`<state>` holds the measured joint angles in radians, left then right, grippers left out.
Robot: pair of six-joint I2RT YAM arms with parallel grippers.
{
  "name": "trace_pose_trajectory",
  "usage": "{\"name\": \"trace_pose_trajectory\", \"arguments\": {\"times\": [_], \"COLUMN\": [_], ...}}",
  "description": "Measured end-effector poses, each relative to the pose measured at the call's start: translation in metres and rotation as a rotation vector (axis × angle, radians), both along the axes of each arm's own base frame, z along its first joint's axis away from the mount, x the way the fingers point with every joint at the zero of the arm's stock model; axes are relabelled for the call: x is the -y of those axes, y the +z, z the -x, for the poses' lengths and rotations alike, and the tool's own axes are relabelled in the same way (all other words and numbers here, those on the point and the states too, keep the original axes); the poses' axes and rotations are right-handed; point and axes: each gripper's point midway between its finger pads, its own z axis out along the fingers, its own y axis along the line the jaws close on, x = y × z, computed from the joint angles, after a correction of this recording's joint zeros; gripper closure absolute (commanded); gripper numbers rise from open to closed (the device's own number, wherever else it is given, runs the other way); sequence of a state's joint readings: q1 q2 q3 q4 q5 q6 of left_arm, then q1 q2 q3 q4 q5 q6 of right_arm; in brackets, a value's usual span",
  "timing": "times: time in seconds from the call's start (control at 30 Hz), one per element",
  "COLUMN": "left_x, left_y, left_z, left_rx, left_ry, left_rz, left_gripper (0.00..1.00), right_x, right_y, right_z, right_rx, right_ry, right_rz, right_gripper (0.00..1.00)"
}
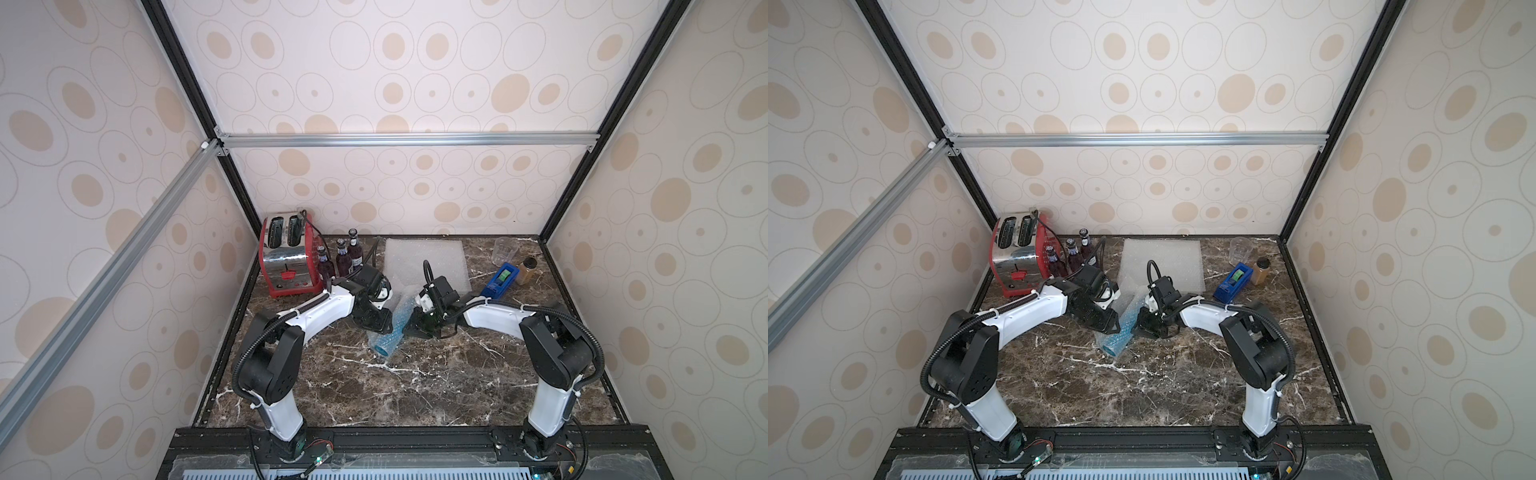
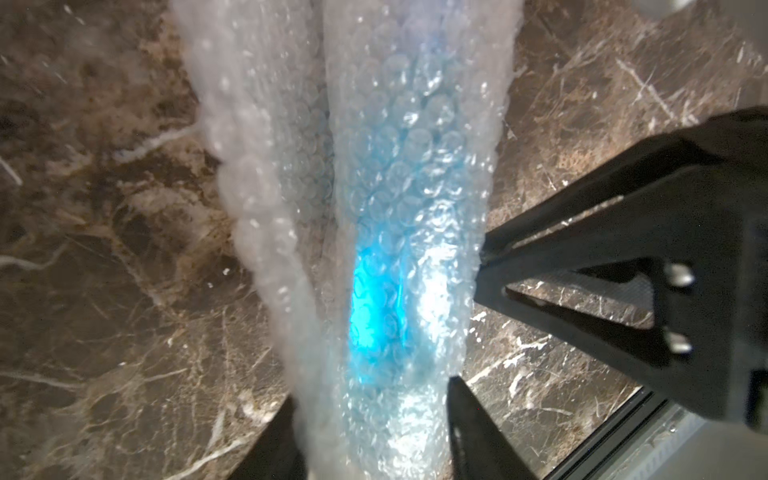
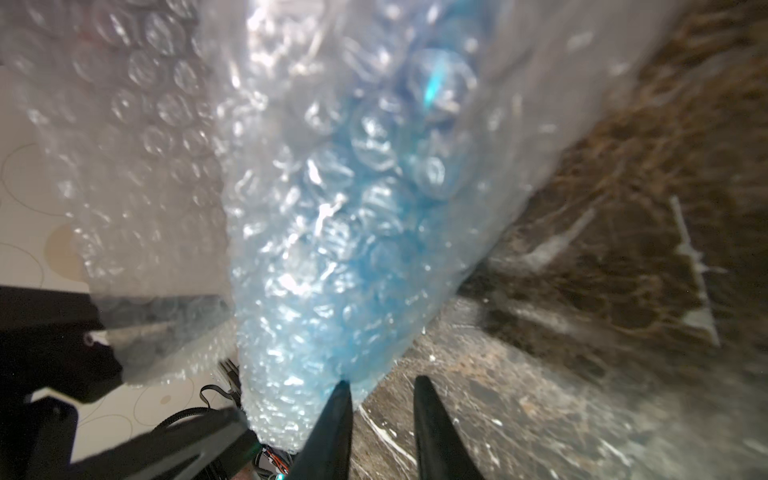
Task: Wrap wine bottles in bubble wrap
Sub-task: Wrap the wine bottle in bubble wrap.
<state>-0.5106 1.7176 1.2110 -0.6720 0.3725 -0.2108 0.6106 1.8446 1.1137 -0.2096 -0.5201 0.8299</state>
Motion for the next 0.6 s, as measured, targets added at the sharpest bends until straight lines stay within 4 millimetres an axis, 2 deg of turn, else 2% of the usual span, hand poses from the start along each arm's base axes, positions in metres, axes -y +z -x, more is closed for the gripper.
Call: {"name": "trace_pose_trajectory", "arguments": {"times": [0.07, 0.17, 0.37, 0.6], "left_x": [-0.001, -0.003, -0.004, 0.003], "left_y": [0.001, 0.001, 0.002, 0.016], "left_z": [0.0, -0.001, 0.0, 0.006], "left_rx": [0.008, 0.017, 0.023, 0.054], "left_ry": [-0.006, -0.015, -0.031, -0.077], "left_rz": [-0.006, -0.019, -0.024, 0.009], "left_gripper": [0.75, 1.0, 1.0, 1.0], "right_x": [-0.001, -0.003, -0.005, -0.008], "right_y": [0.003, 0.006, 0.008, 0.005], "right_z": [-0.002, -0.004, -0.007, -0.01], "right_rx": [0.006, 0.012, 0.014, 0.006], "right_ry": [0.0, 0.0, -0.001, -0.003], "right_rz": [-0.004, -0.009, -0.013, -0.014], "right_gripper": [0.72, 0.72, 0.72, 0.72]}}
